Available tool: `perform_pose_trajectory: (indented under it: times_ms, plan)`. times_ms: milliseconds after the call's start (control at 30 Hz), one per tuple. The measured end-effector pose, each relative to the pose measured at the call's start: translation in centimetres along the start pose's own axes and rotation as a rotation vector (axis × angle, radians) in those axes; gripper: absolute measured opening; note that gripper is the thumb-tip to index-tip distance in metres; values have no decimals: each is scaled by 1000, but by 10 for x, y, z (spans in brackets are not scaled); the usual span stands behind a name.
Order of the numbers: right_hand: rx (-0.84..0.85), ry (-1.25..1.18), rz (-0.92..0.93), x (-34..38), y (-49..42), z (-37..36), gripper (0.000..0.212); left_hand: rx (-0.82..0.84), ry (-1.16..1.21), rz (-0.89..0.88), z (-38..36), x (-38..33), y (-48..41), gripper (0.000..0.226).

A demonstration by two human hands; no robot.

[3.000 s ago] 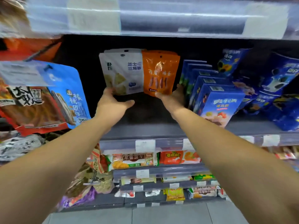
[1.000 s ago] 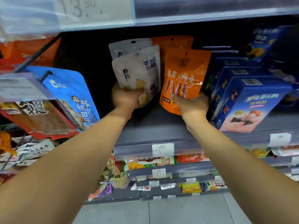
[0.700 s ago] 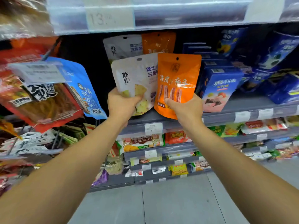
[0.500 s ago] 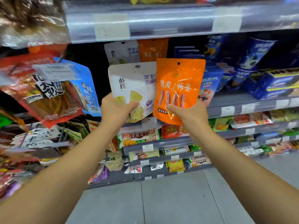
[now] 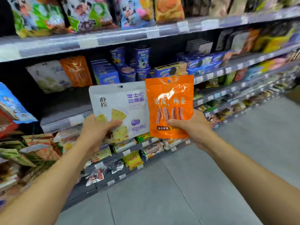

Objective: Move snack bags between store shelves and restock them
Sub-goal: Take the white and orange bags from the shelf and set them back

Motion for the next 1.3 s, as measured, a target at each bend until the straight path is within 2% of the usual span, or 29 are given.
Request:
perform_pose_trajectory:
  times_ms: [233,400,500,600,700,833,967,1133,1300]
  plan:
    - [-112,-74,-35,-47,64,151,45,223,64,7,-159,7,52,31]
    - [-167,-156,-64,-75,81,228,43,326,78,84,-241,10,54,61]
    - [-194,-178,-86,-95,73,266,41,381,97,78,-288,13,42,65]
    - [-218,-194,-92,-112,50,305,49,414,110,74,-338,19,22,76]
    - [-229,-211,-91,-124,15,347,57,436,152,80,-390,25,-1,68]
    - [-244,-220,-97,-134,-36,411,50,484,139,82,-466,35,-47,41]
    - [-275,-209,-113,-151,-77,474,46,538,177,124,-543,41,-83,43]
    - [-297,-224,-125,-186,-125,547,58,560,148,150,-637,52,-114,50]
    - [-263,-244,-110,-225,-187,622,65,504,119,139,-730,61,-141,35]
Point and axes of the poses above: each hand's wrist, its own y-axis away from the middle knuckle, its own z-axis out of the back of the hand, x = y × z, the point moved 3 cm from there along -y, towards the middle knuckle, and after that the axes turned 12 degrees about y, right-handed, at the moved point
